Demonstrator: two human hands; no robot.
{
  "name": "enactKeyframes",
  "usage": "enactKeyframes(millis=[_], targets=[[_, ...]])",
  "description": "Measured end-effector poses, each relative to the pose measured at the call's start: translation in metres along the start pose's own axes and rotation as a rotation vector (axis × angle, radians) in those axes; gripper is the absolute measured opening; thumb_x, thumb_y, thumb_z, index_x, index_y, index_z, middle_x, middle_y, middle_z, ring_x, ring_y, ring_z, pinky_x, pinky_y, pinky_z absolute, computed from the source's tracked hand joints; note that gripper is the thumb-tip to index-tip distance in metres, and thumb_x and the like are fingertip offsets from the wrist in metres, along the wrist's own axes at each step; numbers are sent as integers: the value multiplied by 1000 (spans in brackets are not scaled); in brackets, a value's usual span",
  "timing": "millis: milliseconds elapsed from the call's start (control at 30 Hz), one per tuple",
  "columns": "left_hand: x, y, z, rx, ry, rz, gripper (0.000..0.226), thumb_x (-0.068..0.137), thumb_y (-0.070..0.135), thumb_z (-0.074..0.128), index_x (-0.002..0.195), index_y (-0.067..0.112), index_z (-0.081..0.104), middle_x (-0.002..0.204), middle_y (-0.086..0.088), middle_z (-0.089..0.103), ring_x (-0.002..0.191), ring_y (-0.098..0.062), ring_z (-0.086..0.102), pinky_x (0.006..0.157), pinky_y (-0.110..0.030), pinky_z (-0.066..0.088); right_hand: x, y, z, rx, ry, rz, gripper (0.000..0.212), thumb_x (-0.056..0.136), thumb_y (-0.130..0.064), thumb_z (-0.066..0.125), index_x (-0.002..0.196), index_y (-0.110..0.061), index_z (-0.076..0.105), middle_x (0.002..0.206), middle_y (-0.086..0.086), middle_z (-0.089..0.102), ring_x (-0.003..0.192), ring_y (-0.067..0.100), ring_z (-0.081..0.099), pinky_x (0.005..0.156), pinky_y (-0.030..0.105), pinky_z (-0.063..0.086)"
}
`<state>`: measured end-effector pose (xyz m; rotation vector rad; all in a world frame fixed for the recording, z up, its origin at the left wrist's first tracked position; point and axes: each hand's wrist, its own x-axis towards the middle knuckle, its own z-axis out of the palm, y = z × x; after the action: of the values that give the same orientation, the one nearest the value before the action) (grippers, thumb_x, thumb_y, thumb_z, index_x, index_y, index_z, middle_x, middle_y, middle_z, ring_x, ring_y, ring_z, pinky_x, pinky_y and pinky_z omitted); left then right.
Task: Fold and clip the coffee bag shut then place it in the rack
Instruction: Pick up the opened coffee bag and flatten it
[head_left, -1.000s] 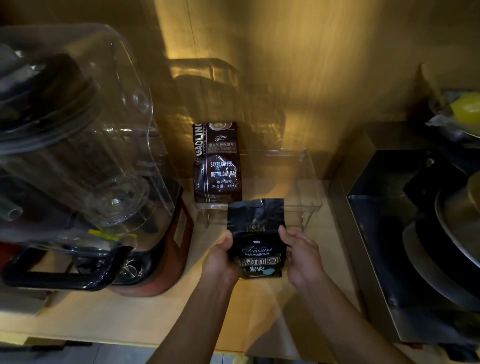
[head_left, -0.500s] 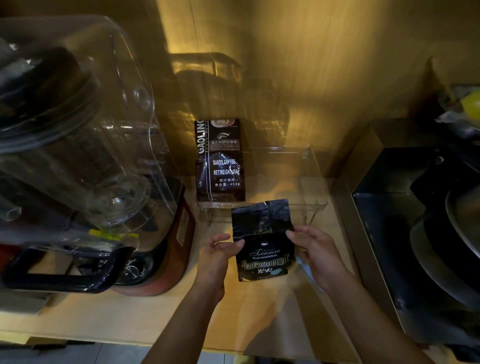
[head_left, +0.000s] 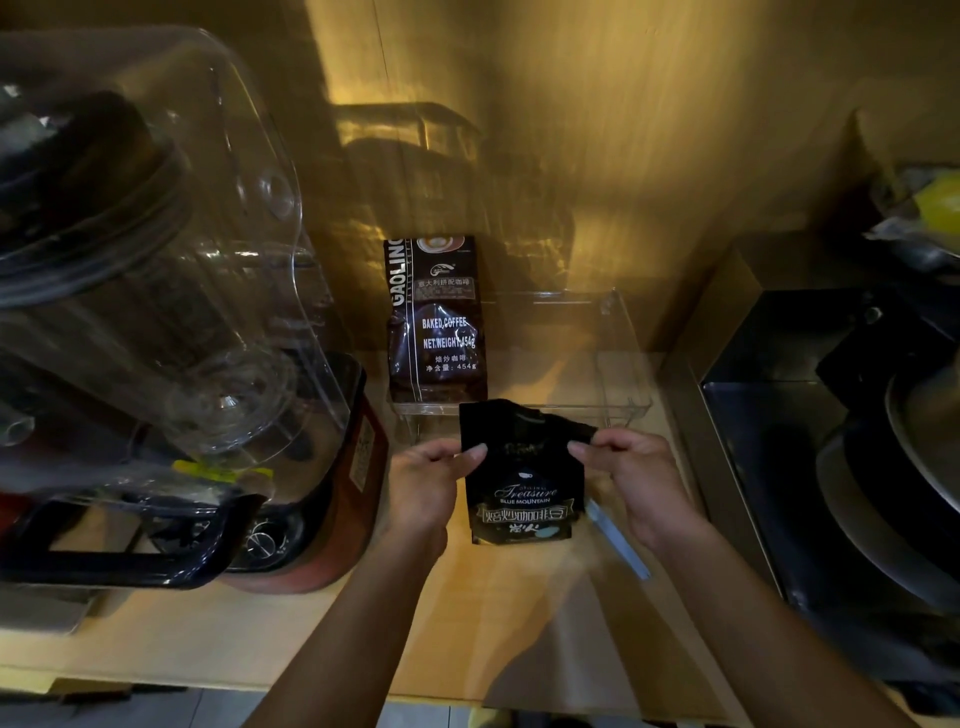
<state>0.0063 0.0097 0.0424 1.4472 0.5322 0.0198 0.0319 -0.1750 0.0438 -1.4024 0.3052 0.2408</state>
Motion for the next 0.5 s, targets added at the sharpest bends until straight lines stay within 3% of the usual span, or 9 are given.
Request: enactKeyframes(millis=[100, 200, 300, 367, 433, 500], targets=[[-9, -8, -15, 132, -44, 229, 19, 72, 0, 69, 60, 15, 66, 74, 0, 54, 62, 3, 53, 58, -9, 46, -7, 7, -6, -100, -50, -55, 13, 74, 5, 64, 72, -7, 68, 67, 2, 66, 57, 4, 64, 50, 12, 50], [-23, -37, -36, 379, -98, 354, 28, 70, 1, 70, 66, 29, 71, 81, -2, 51, 72, 1, 52, 68, -17, 48, -19, 29, -17, -310, -108, -55, 16, 79, 6, 58, 79, -2, 71, 70, 0, 67, 61, 6, 62, 53, 10, 49], [-36, -65, -48, 388, -176, 276, 36, 72, 0, 69, 58, 33, 70, 97, -2, 54, 77, -2, 57, 57, -13, 44, -36, 54, -24, -245, -147, 30, 17, 71, 9, 65, 68, -7, 72, 52, -4, 65, 43, 0, 56, 42, 10, 43], [-41, -78, -51, 394, -237, 221, 34, 78, 0, 64, 60, 28, 68, 105, -1, 57, 60, -9, 59, 48, -17, 44, -43, 70, -28, -231, -152, 82, 25, 71, 7, 67, 58, -13, 72, 42, -4, 59, 37, 6, 50, 39, 13, 40], [-46, -88, -51, 291, -260, 92, 29, 84, -1, 56, 70, 21, 67, 97, -5, 65, 49, -18, 61, 42, -24, 49, -47, 80, -31, -166, -143, 152, 20, 74, 6, 64, 58, -4, 71, 40, 2, 56, 38, 13, 51, 39, 18, 44], [-51, -95, -48, 156, -241, -26, 21, 88, -2, 50, 75, 10, 61, 82, -9, 67, 63, -22, 69, 51, -27, 56, -50, 86, -31, -58, -151, 243, 12, 76, 9, 60, 67, 8, 69, 45, 8, 57, 41, 16, 56, 41, 22, 48]])
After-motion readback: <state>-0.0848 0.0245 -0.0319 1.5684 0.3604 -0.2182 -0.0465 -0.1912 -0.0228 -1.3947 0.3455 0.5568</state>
